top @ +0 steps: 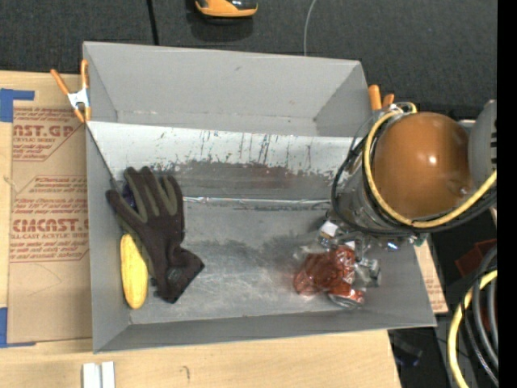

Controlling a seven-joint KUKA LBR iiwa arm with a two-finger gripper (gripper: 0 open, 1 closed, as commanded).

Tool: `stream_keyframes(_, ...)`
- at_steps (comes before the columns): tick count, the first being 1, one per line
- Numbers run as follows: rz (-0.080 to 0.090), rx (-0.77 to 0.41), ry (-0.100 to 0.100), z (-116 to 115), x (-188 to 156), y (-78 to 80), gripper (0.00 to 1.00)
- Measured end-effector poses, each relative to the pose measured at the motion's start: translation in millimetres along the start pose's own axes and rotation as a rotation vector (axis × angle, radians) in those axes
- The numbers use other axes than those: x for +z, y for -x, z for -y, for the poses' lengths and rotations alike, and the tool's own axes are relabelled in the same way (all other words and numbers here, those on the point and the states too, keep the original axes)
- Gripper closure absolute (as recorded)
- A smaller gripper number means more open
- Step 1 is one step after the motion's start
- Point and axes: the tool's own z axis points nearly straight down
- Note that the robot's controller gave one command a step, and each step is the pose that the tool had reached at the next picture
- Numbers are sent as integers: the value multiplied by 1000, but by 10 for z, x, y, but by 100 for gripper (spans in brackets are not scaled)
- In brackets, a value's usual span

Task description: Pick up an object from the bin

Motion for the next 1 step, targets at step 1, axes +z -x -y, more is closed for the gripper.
stream_keyframes(1,-1,-118,-1,67,244,11,0)
